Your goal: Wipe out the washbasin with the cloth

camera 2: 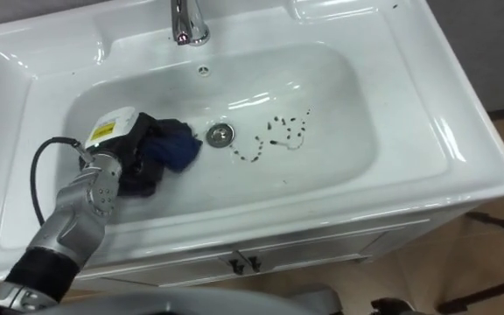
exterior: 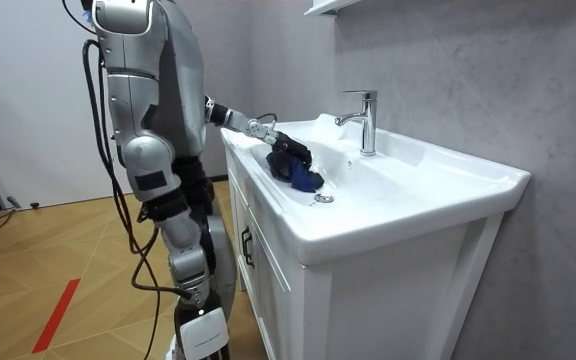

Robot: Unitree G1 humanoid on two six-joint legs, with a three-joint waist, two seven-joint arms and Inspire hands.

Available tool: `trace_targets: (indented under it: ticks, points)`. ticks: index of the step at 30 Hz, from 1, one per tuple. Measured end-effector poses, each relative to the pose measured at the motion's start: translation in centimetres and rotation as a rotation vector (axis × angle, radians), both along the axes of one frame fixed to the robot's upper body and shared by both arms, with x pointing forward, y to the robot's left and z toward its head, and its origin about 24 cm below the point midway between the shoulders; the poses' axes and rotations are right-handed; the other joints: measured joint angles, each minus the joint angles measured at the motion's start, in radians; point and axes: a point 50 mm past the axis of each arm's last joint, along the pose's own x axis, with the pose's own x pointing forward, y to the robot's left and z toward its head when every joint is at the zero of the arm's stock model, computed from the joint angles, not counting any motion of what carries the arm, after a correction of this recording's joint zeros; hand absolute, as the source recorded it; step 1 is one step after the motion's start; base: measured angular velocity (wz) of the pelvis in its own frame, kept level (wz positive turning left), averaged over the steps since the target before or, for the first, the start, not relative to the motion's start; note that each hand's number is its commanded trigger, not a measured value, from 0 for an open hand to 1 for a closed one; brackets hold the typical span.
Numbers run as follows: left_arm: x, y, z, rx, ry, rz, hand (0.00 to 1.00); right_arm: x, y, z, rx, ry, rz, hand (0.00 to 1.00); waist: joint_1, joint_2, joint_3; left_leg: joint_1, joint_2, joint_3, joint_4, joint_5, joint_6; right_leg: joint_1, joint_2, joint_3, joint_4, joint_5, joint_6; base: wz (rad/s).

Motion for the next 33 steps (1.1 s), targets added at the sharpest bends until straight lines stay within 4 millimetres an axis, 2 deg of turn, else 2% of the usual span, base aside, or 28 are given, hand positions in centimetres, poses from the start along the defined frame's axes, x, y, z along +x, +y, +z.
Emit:
trace_targets:
  ticks: [6, 11, 18, 22, 27, 33]
  points:
    - [0.5, -1.9, 0.0, 0.006, 0.004, -0.087, 1.00, -0.3, 0.1, -0.1, -0.006, 0.014, 0.006, 0.00, -0.006, 0.003, 0.0030, 0.001, 0.002, 0.018, 0.000, 0.000, 0.000, 0.000, 0.000, 0.003, 0.000, 0.000, 0.000, 0.00]
    - [0.6, -2.1, 0.0, -0.002, 0.000, -0.095, 1.00, 0.1, 0.1, -0.1, -0.006, 0.003, 0.010, 0.00, -0.031, 0.007, 0.0060, -0.001, 0.002, 0.025, 0.000, 0.000, 0.000, -0.005, 0.000, 0.011, 0.001, 0.000, 0.000, -0.03]
    - [1.4, -2.8, 0.6, -0.017, -0.009, -0.125, 1.00, 0.0, 0.2, -0.1, -0.016, 0.008, 0.006, 0.00, -0.062, 0.001, 0.0102, -0.018, 0.002, 0.025, 0.005, -0.001, 0.001, -0.019, 0.000, 0.008, 0.002, 0.000, 0.000, 0.01]
    - [1.7, -3.8, 0.8, -0.048, -0.004, -0.151, 1.00, -0.1, 0.2, -0.2, -0.015, 0.017, 0.003, 0.00, -0.070, 0.002, 0.0090, -0.025, 0.004, 0.035, 0.007, -0.001, 0.001, -0.029, 0.000, 0.015, 0.004, 0.000, 0.000, -0.05]
    - [2.0, -5.3, 1.0, -0.068, 0.011, -0.209, 1.00, -0.4, 0.3, -0.2, 0.010, 0.030, -0.002, 0.00, -0.106, 0.005, 0.0070, -0.017, 0.005, 0.035, 0.006, -0.001, 0.001, -0.030, 0.000, 0.030, 0.019, 0.001, -0.001, -0.01]
    - [3.2, -7.1, 1.8, -0.062, 0.011, -0.279, 1.00, 0.0, 0.3, -0.2, 0.013, 0.038, 0.014, 0.00, -0.128, 0.010, 0.0050, -0.018, 0.006, 0.038, 0.006, -0.002, 0.001, -0.037, 0.002, 0.052, 0.023, 0.002, -0.002, -0.06]
